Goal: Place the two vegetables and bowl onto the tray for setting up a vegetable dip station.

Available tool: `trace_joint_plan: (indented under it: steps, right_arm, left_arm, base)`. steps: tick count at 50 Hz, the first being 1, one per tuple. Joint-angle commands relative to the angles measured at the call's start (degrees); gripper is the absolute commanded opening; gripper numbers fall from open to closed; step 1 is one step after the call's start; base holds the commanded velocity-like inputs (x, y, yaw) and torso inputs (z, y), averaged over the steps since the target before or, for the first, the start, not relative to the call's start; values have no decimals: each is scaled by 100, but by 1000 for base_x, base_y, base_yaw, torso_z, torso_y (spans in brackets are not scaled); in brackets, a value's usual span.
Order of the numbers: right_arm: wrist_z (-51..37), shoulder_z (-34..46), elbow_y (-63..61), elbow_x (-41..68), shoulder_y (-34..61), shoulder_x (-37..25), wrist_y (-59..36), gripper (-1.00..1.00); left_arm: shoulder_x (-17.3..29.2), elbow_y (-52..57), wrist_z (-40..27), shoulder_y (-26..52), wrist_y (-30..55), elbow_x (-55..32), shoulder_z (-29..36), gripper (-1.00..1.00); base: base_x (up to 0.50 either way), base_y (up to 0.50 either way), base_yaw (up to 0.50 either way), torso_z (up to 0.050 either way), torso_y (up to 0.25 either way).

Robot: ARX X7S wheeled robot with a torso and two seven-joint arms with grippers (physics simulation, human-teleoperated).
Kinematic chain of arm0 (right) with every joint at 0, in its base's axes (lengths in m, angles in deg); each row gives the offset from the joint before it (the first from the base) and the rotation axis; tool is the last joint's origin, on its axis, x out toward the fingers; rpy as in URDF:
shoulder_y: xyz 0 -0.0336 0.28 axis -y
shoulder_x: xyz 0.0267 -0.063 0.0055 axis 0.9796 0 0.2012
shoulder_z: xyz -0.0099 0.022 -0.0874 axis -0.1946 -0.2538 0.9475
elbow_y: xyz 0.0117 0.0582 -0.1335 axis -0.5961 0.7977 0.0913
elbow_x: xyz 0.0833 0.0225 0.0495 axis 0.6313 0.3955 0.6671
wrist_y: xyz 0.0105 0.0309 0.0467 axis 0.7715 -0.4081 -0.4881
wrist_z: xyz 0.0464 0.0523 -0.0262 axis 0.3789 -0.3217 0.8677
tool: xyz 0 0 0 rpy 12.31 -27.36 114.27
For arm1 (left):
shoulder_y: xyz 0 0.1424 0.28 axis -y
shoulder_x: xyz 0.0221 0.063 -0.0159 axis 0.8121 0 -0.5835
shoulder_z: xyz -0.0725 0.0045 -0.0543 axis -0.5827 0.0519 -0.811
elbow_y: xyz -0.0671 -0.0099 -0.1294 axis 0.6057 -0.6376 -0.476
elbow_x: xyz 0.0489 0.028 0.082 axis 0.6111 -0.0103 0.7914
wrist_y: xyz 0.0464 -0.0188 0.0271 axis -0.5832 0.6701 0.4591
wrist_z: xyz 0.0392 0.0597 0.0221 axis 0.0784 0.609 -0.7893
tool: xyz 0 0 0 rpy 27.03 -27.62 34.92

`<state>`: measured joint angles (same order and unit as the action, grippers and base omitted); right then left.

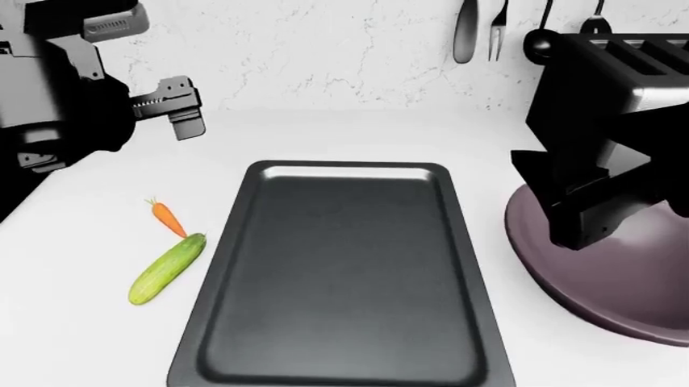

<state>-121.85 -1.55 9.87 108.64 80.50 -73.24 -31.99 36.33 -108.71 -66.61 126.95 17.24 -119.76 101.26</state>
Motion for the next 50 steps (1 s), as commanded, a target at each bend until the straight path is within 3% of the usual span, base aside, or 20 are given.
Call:
trace_joint_plan:
  steps: [1,18,31,50]
  right_arm:
    - [248,-249,-116,-204,-319,-143,30,100]
    - [537,-495,-282,-485,-817,-295,109,100]
    - [571,-489,-320,-517,-854,-330,155,100]
    - [627,-460,-334,-531,-831,-389,160,100]
  left_arm:
    - [38,-47,25,-199,-168,163,52,100]
    - [-368,-663,701,-633,-674,915,289,100]
    - [-62,-321,479,-984,-751,843,288,100]
    - [-627,-1192,1242,-1243,-1103,1340,514,100]
  base:
    - [16,0,0,0,0]
    - [7,0,0,0,0]
    - [0,0,0,0,1]
    - [0,0,0,0,0]
